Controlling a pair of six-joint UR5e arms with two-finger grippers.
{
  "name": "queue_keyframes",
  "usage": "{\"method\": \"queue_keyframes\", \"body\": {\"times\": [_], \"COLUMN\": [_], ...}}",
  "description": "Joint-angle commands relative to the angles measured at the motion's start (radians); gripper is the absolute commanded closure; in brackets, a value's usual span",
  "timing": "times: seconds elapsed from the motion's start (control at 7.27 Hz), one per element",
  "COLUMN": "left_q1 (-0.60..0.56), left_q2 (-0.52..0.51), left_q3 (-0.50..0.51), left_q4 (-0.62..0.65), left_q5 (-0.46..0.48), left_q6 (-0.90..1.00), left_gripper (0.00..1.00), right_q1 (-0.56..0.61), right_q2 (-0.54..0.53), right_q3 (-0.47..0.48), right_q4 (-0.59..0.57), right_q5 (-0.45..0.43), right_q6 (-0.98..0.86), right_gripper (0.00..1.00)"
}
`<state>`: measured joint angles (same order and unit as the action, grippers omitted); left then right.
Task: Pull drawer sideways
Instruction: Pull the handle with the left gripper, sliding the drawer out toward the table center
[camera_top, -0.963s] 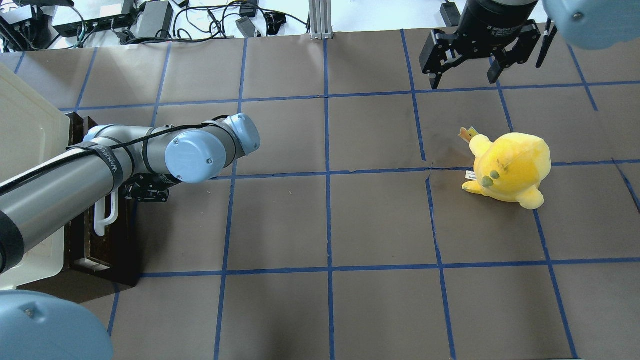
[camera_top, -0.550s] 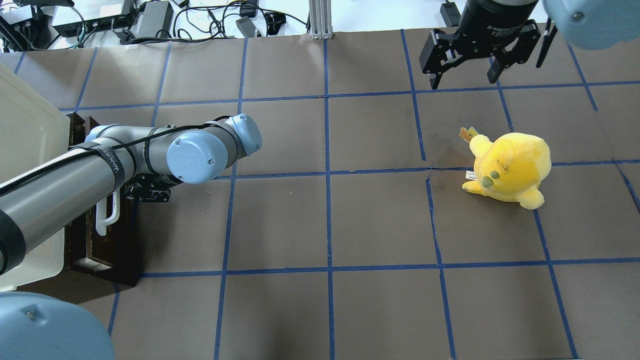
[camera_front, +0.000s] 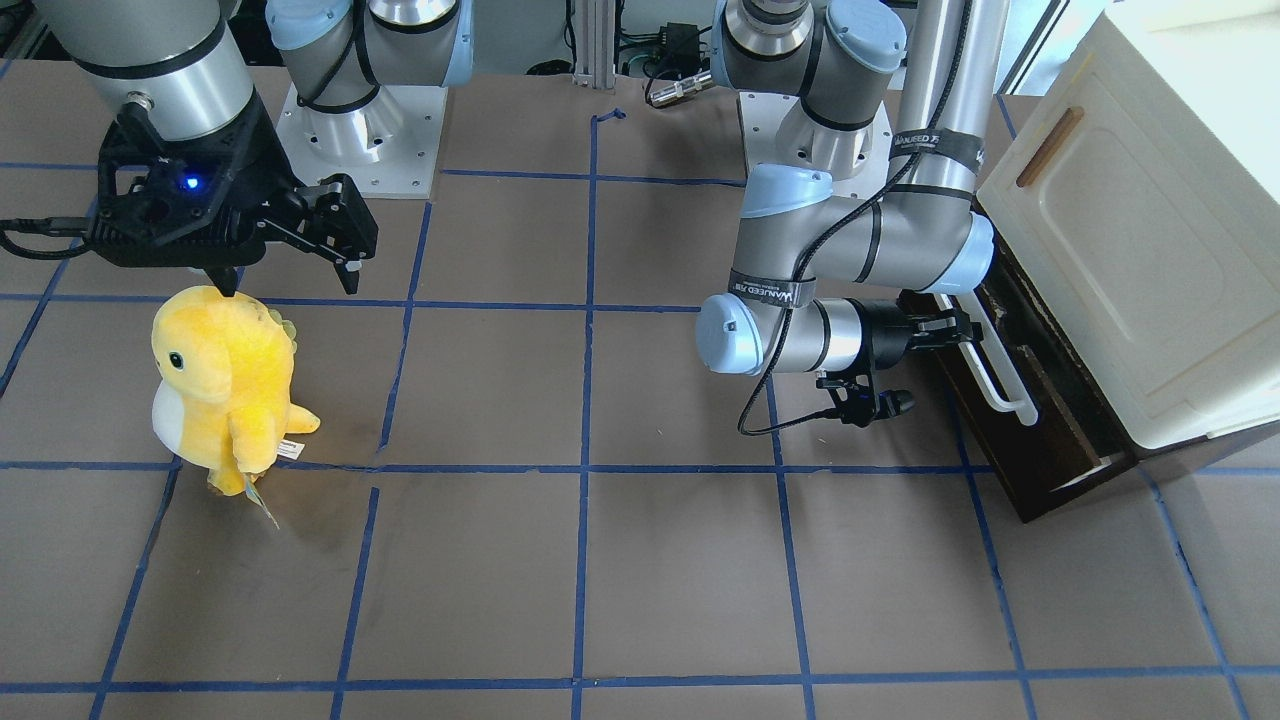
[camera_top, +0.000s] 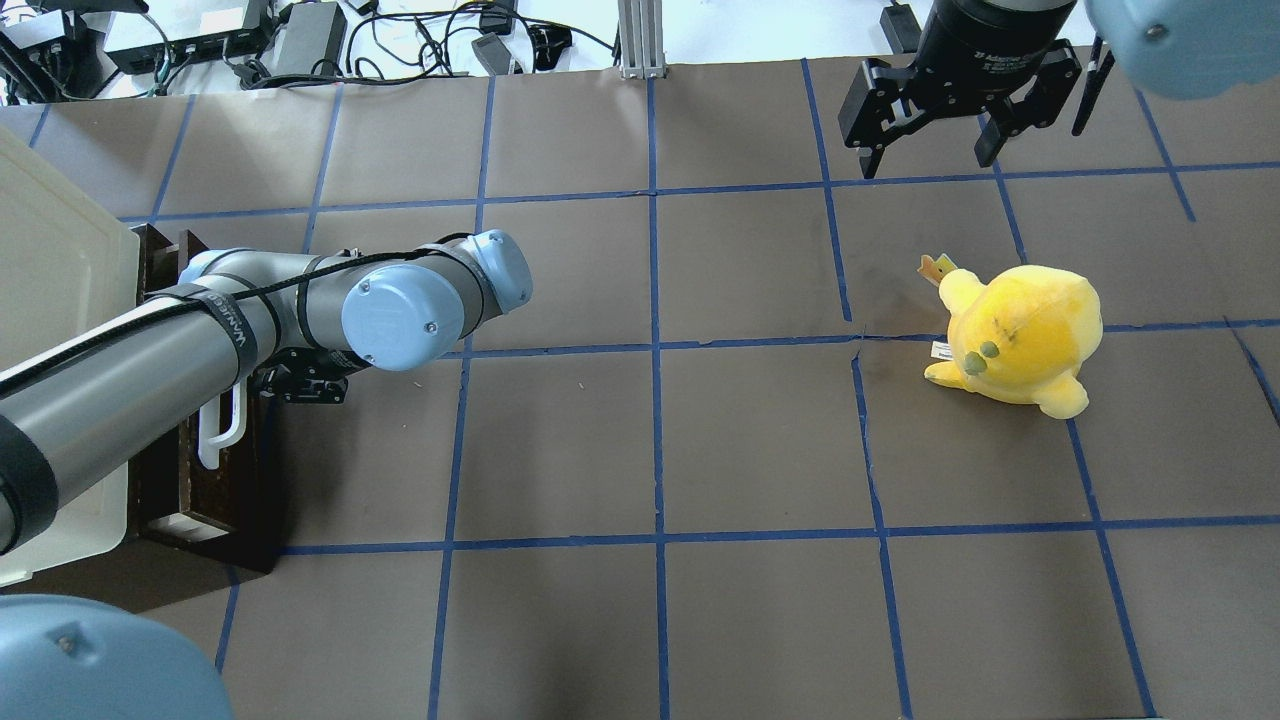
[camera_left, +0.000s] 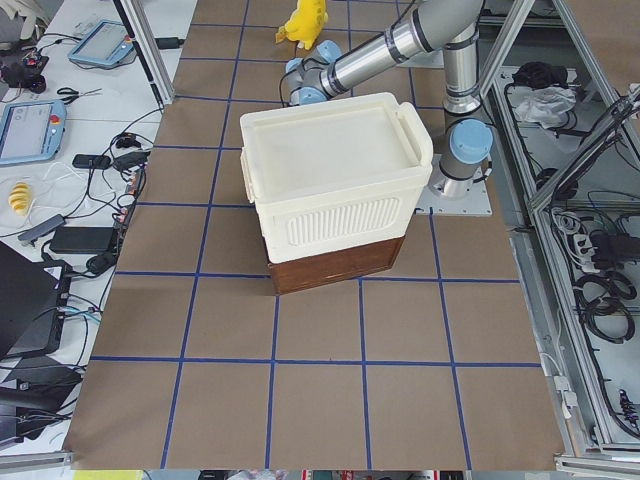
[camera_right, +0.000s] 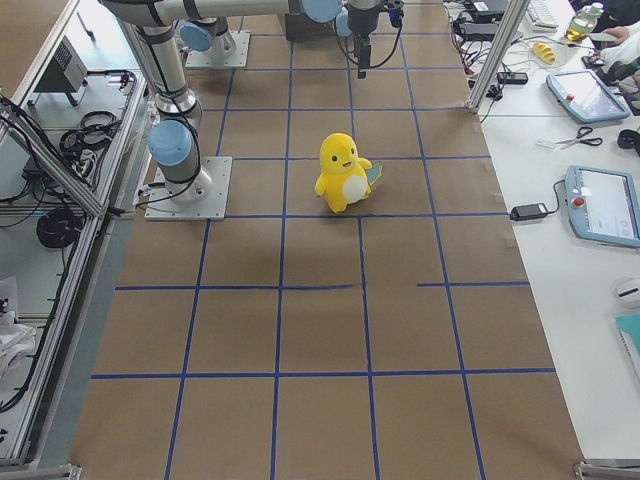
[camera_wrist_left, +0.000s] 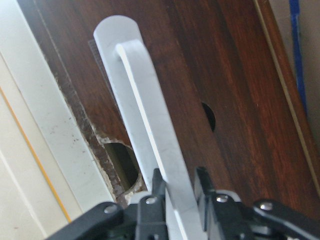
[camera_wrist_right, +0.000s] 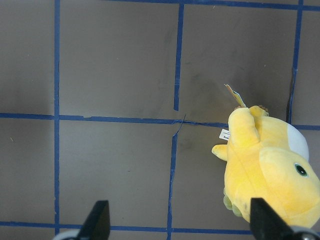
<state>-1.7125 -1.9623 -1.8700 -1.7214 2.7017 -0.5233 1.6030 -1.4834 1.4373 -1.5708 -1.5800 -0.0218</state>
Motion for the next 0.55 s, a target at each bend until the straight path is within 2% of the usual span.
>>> {"method": "queue_keyframes", "body": {"times": [0.0, 0.41], "left_q1": [-0.003, -0.010], "left_q2": [-0.001, -0.001], "left_q3": [0.002, 0.002], "left_q4": [0.005, 0.002], "left_q5": [0.001, 0.000], "left_q6": [0.002, 0.002], "left_gripper": [0.88, 0.88], "right_q1": [0.000, 0.000], "right_q2": [0.000, 0.000], "right_q3": [0.000, 0.000], "right_q4": [0.000, 0.000], "right_q5": [0.000, 0.000], "right_q6": [0.000, 0.000], "right_gripper": [0.00, 0.00]}}
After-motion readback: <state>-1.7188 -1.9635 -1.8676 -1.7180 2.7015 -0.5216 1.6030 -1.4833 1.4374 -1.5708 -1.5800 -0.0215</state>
